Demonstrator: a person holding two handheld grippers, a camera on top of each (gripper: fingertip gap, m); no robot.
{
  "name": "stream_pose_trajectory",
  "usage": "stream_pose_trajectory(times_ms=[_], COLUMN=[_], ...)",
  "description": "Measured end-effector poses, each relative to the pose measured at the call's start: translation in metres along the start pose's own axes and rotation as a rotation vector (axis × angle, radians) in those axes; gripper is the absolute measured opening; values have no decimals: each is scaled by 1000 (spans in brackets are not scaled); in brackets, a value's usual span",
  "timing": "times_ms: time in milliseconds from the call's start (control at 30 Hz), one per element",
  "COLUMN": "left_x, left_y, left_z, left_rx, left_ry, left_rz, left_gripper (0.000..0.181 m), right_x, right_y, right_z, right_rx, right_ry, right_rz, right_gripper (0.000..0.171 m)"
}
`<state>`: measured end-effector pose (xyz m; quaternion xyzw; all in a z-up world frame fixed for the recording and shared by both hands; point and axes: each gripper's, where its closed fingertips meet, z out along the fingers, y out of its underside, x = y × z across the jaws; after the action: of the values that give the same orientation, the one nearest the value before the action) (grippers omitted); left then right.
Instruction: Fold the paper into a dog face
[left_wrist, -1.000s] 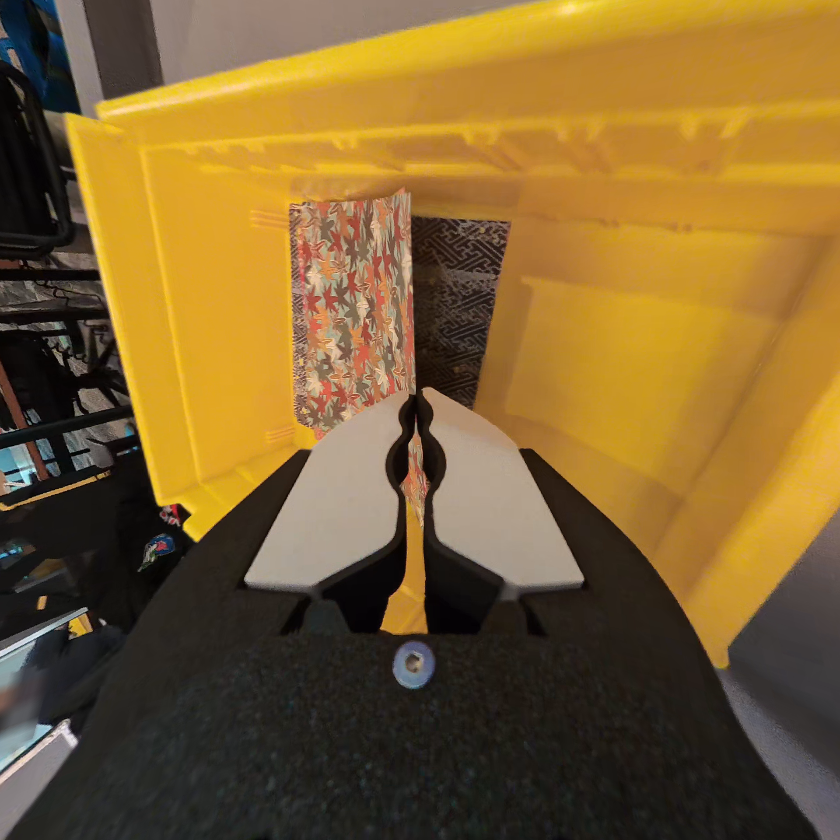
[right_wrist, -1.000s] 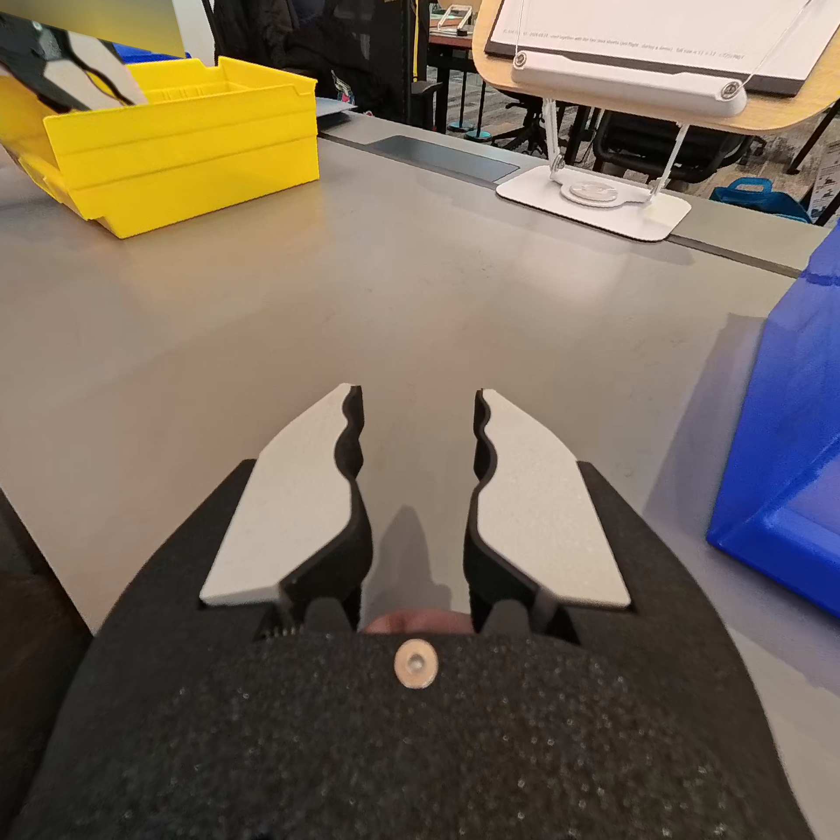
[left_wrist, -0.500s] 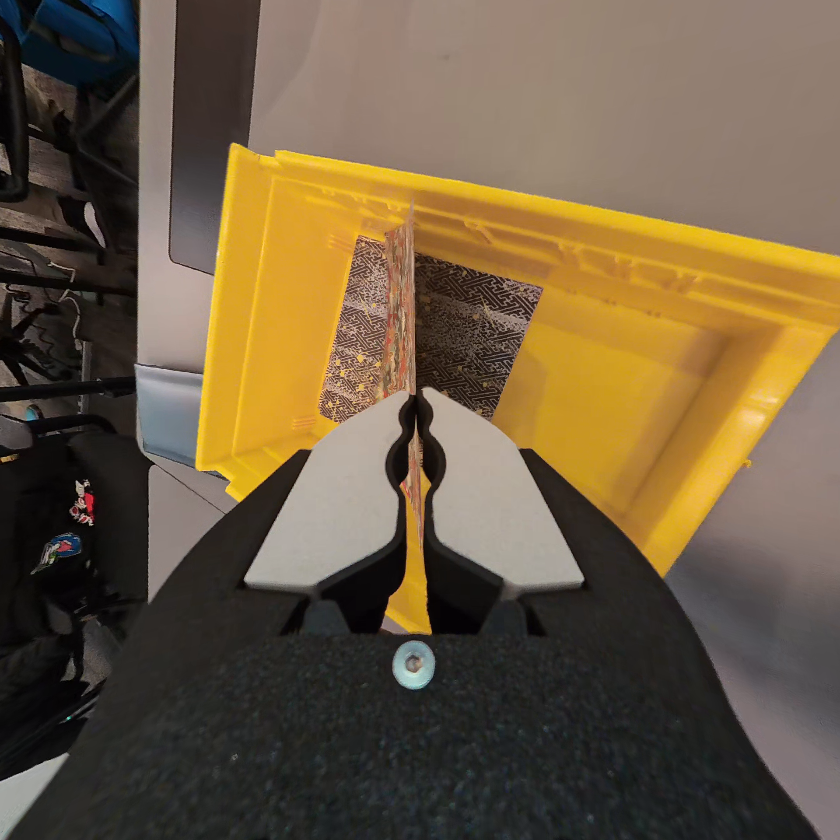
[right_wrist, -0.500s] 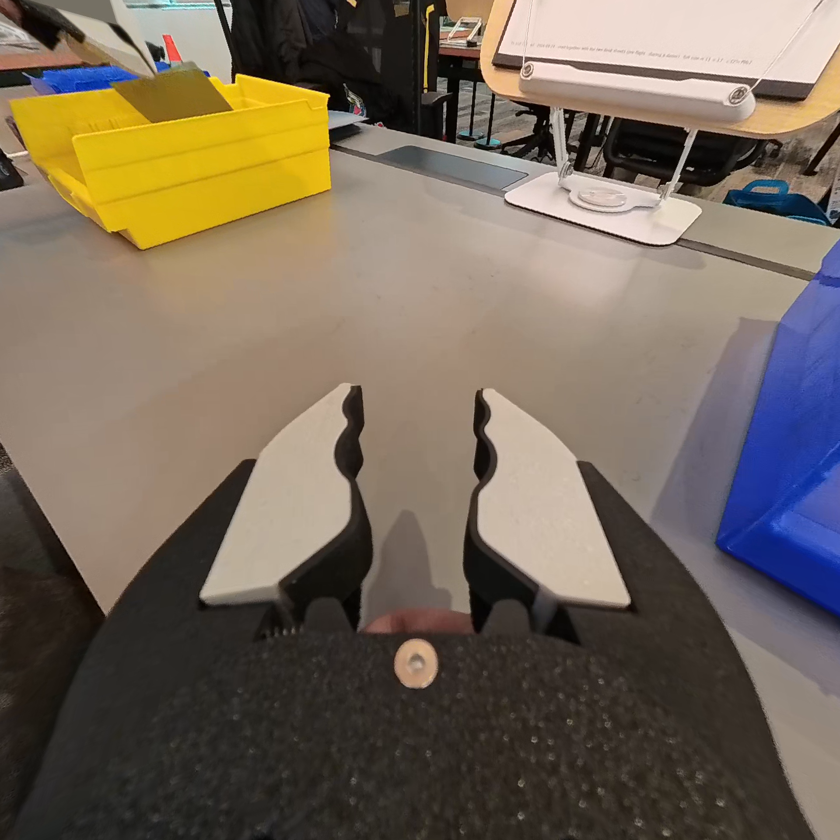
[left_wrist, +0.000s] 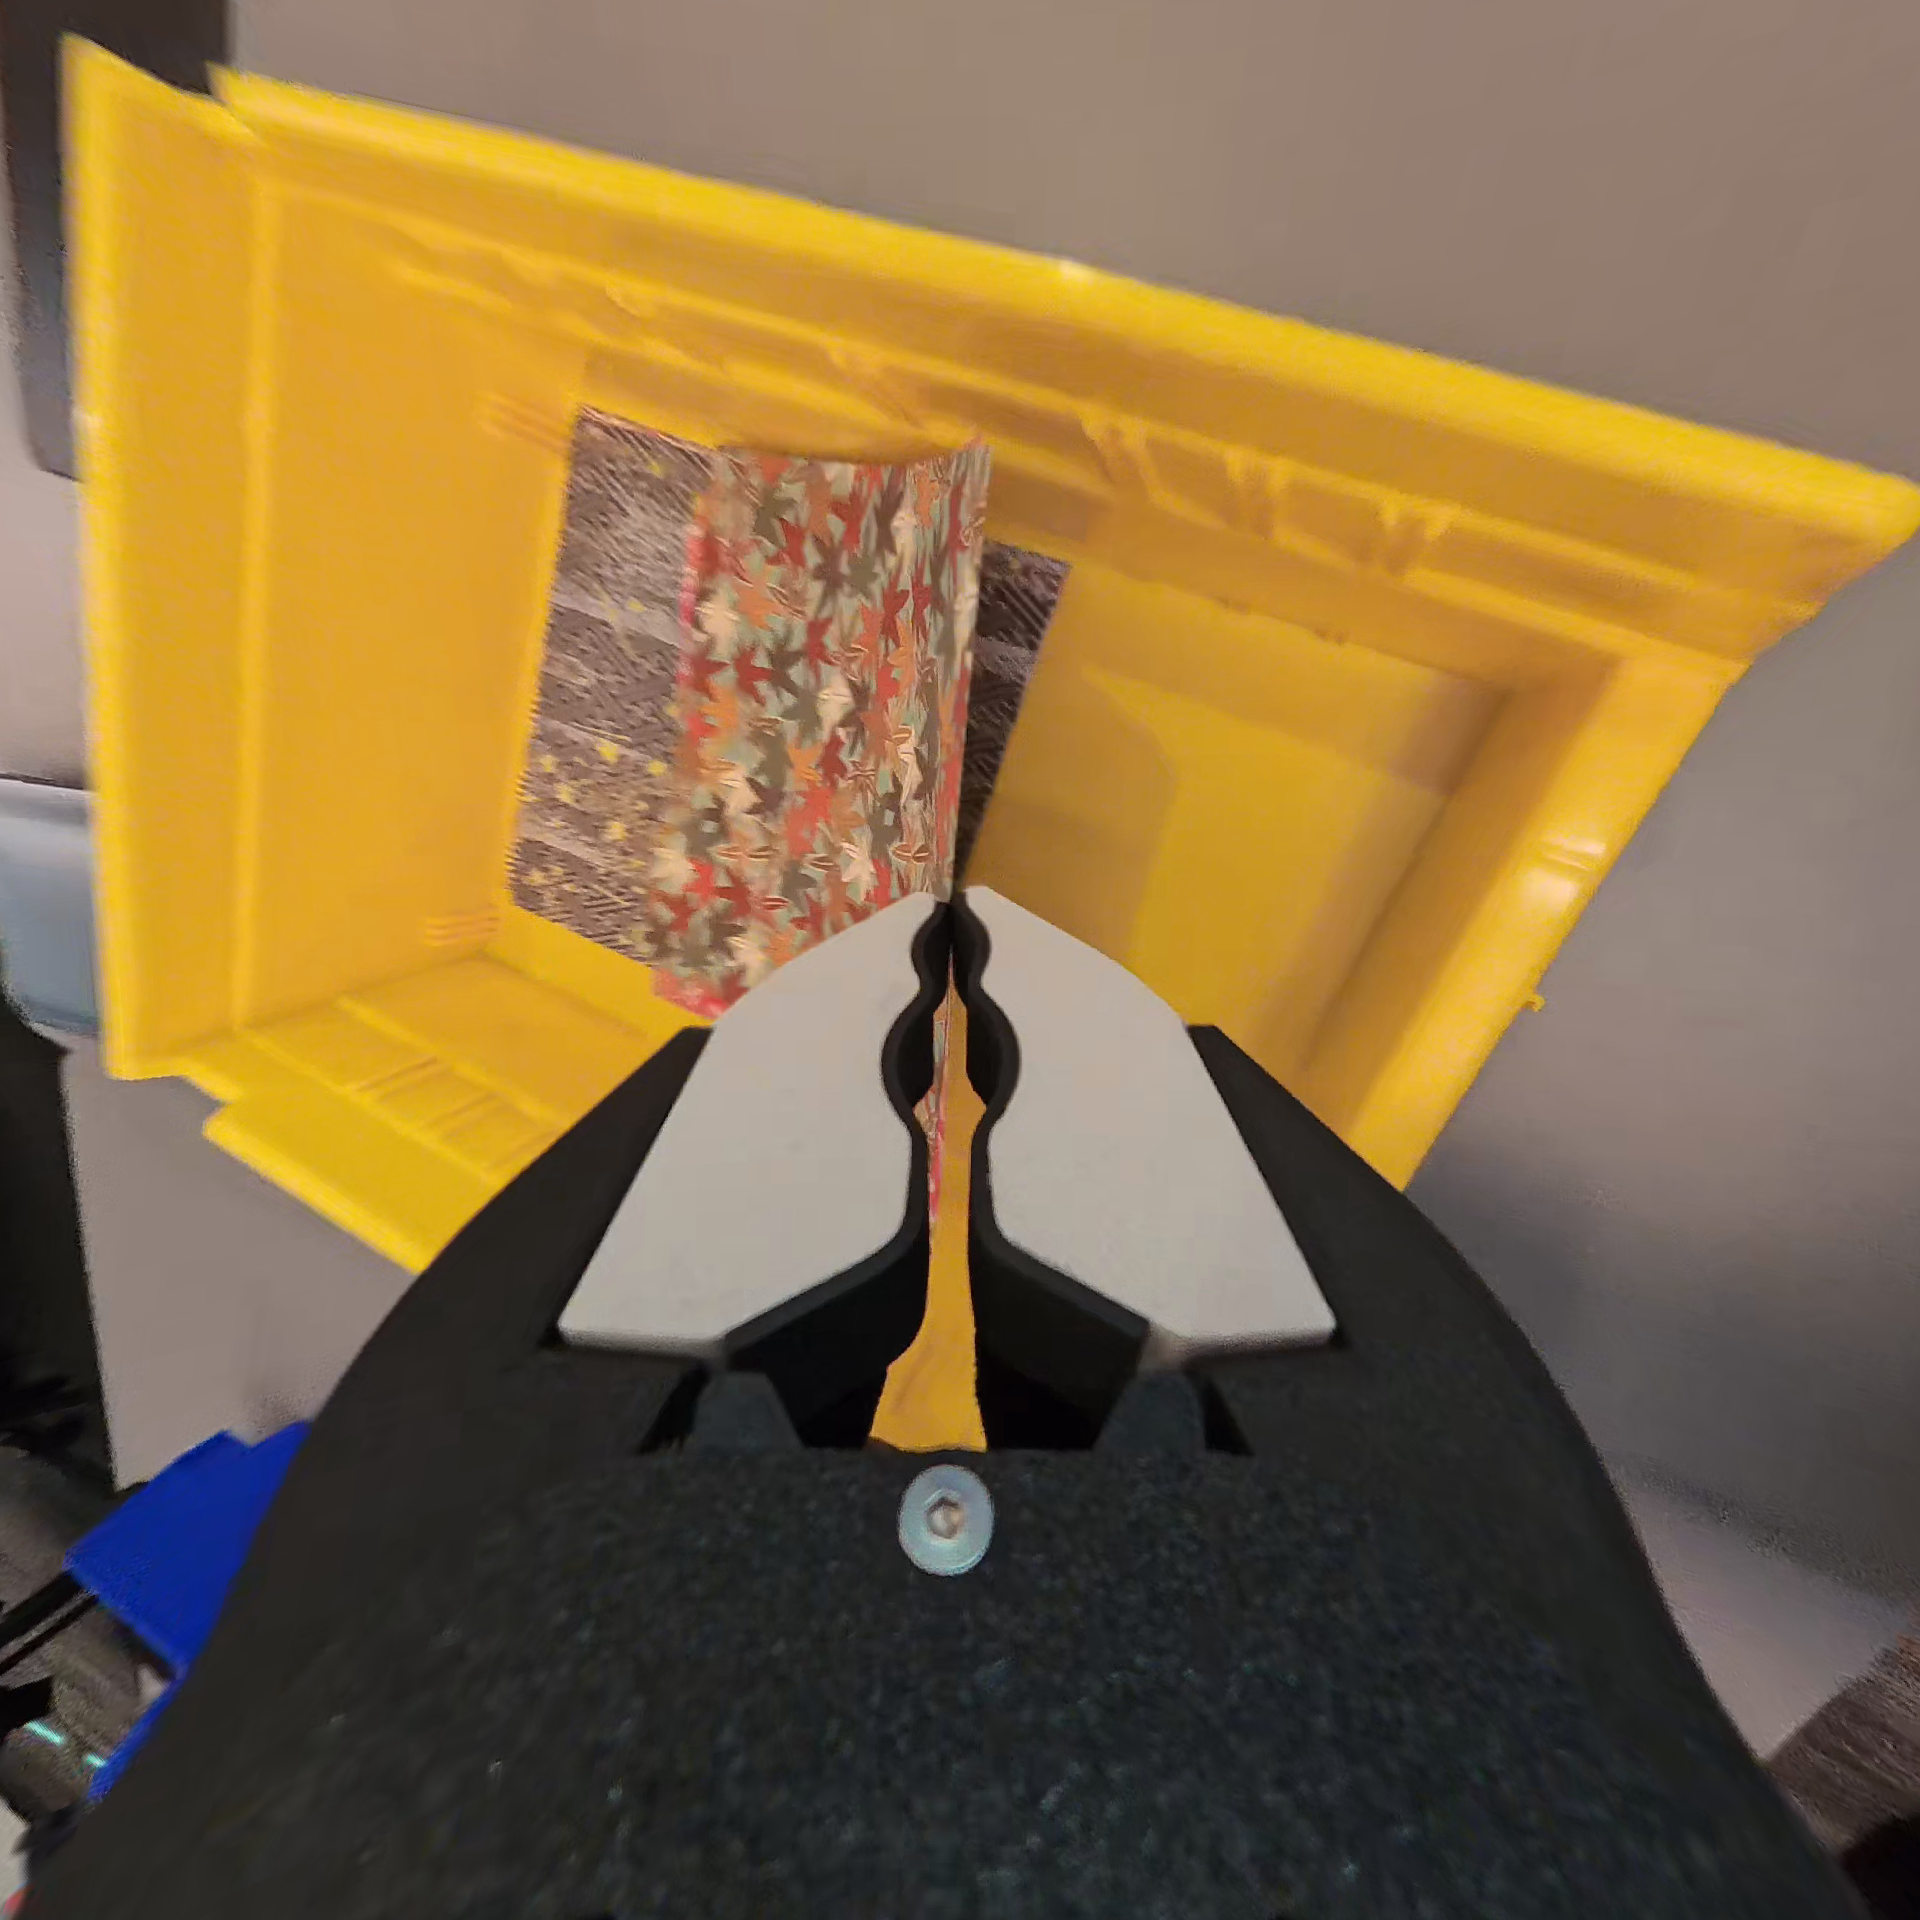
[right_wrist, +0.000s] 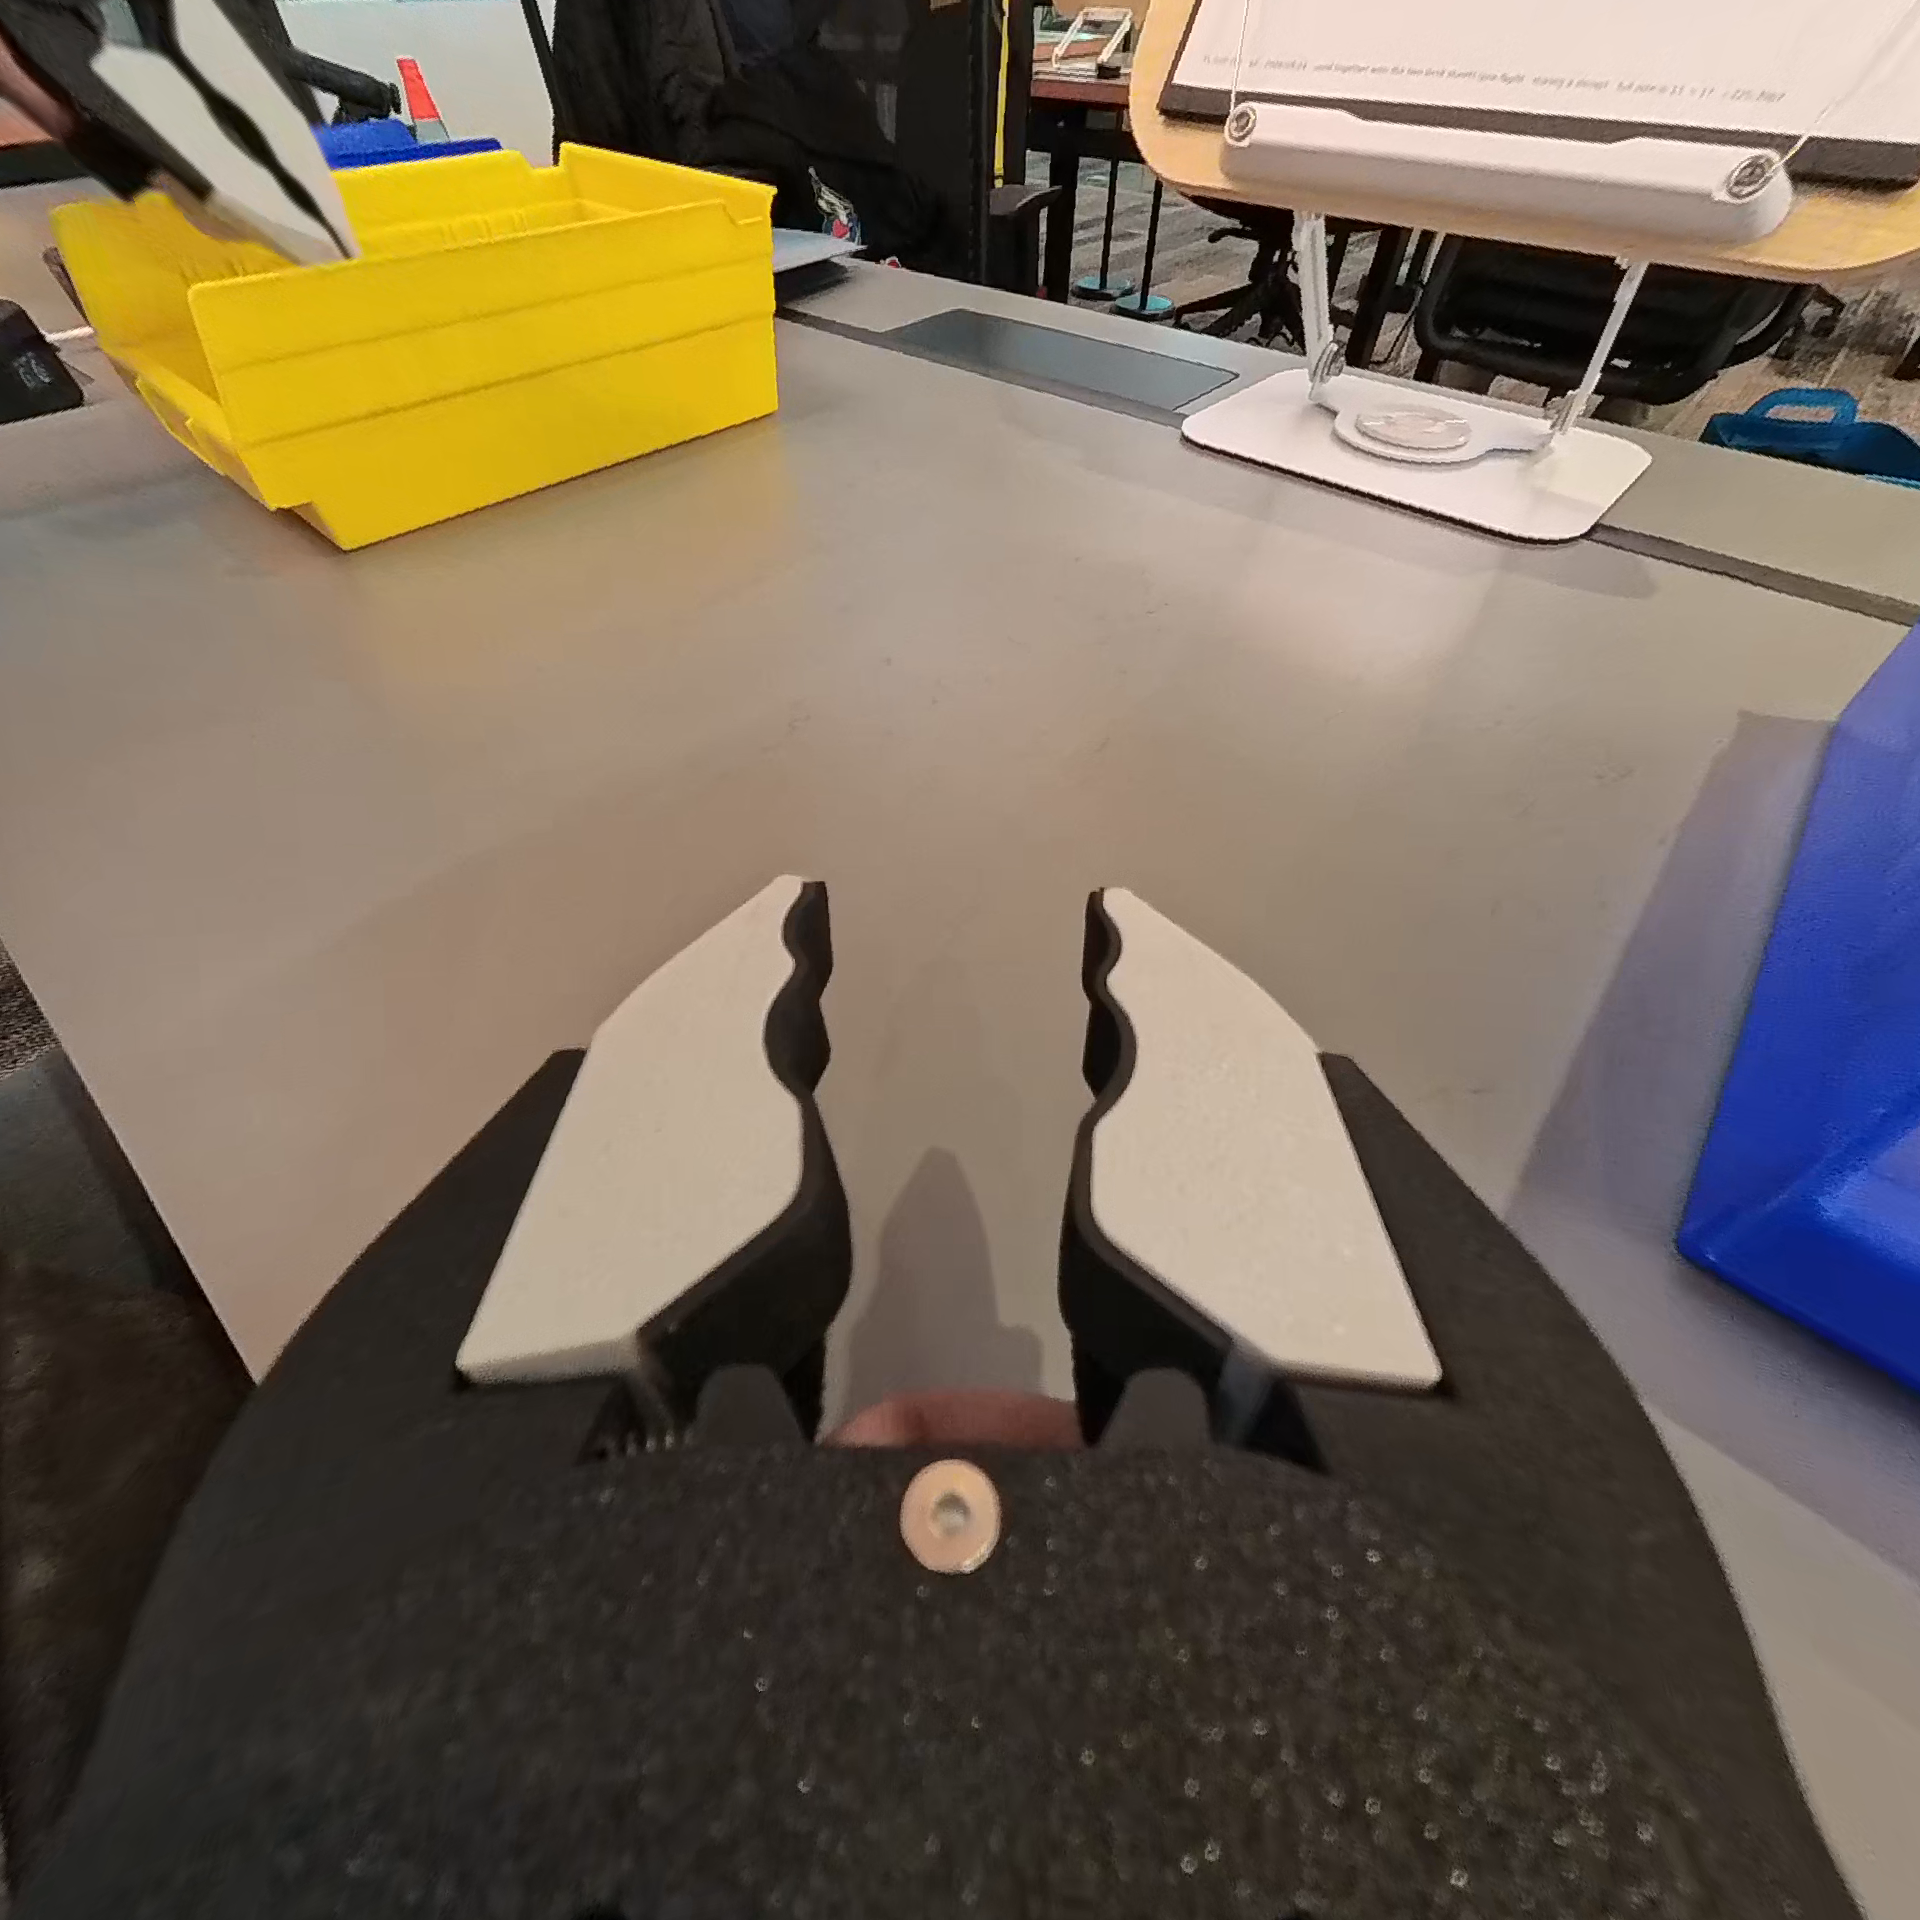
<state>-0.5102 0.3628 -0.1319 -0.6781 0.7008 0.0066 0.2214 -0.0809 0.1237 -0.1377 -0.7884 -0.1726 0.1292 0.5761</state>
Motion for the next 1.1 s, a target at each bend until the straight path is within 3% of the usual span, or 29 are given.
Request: stream_pose_trajectory(times_ms=[267, 600, 1100], left_x=[24, 28, -45], left_y=[31, 24, -13], left_z=[37, 38, -68], left_rx=[-100, -99, 40], left_ry=[38, 28, -134], left_rz=[-7, 19, -59], left_gripper=[0, 0, 0], right_x=[-3, -5, -8], right_y=[1, 1, -6], right_z=[2, 1, 1], right_rx=[-9, -13, 3], right_ry=[-11, -16, -25], right_rz=[-5, -7, -10], right_gripper=[46, 47, 47])
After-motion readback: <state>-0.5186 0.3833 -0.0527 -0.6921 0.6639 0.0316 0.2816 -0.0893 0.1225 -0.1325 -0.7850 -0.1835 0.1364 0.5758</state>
